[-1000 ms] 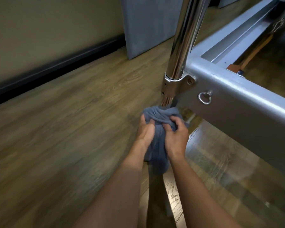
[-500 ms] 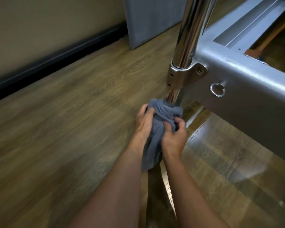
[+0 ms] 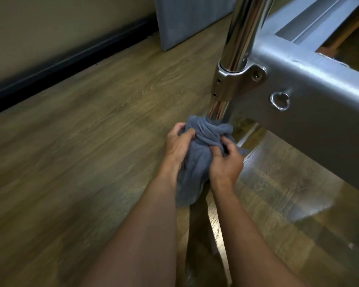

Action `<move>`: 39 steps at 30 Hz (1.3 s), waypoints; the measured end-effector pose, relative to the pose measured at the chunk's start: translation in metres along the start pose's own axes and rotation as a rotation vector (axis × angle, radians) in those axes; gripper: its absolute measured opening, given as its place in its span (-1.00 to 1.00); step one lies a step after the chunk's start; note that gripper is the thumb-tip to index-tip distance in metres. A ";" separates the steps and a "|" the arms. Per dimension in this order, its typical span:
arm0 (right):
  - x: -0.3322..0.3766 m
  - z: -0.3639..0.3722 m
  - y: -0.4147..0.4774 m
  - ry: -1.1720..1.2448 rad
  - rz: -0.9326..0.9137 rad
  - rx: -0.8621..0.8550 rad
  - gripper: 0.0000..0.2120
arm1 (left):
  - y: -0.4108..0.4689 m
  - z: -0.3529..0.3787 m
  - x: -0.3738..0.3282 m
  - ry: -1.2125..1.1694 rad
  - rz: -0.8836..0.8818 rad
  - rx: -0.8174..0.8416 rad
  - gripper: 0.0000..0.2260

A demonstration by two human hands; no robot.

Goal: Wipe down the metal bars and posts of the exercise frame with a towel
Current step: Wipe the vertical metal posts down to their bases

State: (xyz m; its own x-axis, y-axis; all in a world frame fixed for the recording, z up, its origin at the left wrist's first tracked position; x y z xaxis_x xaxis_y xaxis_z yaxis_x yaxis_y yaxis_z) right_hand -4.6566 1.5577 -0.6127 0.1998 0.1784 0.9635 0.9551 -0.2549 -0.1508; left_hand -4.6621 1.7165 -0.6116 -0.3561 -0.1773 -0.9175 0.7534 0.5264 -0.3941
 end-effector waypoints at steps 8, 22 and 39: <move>-0.042 0.019 -0.015 -0.075 0.149 0.145 -0.60 | -0.016 0.007 0.003 0.177 -0.015 0.061 -0.66; -0.041 0.028 -0.022 -0.072 0.241 0.179 -0.77 | -0.003 0.014 0.002 0.239 0.039 0.097 -0.55; 0.171 -0.045 -0.131 0.078 0.304 0.473 -0.71 | -0.192 -0.100 -0.128 -0.059 -0.197 -0.154 -0.34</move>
State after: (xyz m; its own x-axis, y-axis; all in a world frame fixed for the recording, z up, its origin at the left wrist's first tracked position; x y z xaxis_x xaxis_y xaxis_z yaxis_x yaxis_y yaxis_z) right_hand -4.7581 1.5784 -0.4184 0.4815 0.0881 0.8720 0.8548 0.1725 -0.4894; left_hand -4.8159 1.7212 -0.4129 -0.4517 -0.3346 -0.8270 0.5780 0.5964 -0.5570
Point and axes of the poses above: each hand's wrist, its own y-axis towards the middle knuckle, its own z-axis out of the palm, x = y × z, the point moved 7 cm from there along y, towards the middle knuckle, and after that the axes turned 2 degrees about -x, right-handed, at the moved point
